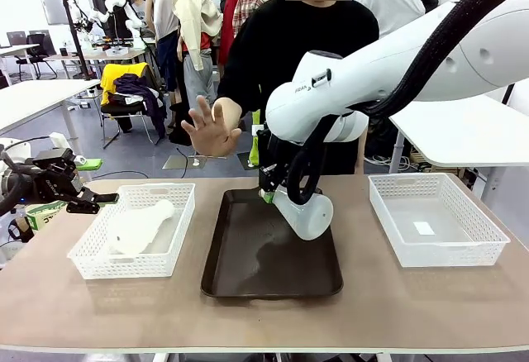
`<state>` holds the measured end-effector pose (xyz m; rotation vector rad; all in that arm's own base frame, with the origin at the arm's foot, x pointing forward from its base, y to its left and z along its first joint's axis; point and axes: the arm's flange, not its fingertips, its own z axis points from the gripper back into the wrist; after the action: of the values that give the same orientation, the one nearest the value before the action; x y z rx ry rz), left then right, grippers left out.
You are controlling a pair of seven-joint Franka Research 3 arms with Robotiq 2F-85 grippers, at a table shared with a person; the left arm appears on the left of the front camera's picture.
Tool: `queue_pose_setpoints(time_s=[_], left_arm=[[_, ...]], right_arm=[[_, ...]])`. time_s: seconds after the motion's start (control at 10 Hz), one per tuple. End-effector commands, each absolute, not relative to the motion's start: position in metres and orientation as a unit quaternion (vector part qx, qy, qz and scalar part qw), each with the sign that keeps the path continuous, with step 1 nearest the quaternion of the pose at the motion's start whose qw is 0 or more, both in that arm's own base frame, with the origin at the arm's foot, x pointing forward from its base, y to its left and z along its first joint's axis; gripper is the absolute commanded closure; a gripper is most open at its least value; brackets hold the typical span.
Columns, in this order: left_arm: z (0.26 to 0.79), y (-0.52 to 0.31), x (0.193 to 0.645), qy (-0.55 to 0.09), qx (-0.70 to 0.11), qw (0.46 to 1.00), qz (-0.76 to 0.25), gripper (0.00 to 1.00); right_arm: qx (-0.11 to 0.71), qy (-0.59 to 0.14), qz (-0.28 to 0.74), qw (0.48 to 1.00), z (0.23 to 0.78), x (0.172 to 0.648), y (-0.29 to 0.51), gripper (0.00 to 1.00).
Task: Prepare the laboratory tools.
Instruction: While moving the picked Big flask to the Handle tray indicated by the person, stop as directed by the person, then place the picked Big flask upright in the Handle tray as instructed by the person.
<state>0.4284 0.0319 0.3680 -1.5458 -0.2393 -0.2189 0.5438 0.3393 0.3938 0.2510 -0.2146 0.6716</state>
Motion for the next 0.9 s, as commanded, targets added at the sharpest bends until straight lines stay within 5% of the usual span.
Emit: queue_pose_setpoints(time_s=[0.0, 0.8], left_arm=[[0.3707, 0.0323, 0.4286, -0.115, -0.7, 0.698, -0.099, 0.0], [0.3707, 0.0323, 0.4286, -0.115, -0.7, 0.698, -0.099, 0.0]], right_arm=[[0.123, -0.105, 0.329, 0.93, 0.3946, 0.542, 0.3417, 1.0], [0.123, -0.105, 0.329, 0.93, 0.3946, 0.542, 0.3417, 1.0]])
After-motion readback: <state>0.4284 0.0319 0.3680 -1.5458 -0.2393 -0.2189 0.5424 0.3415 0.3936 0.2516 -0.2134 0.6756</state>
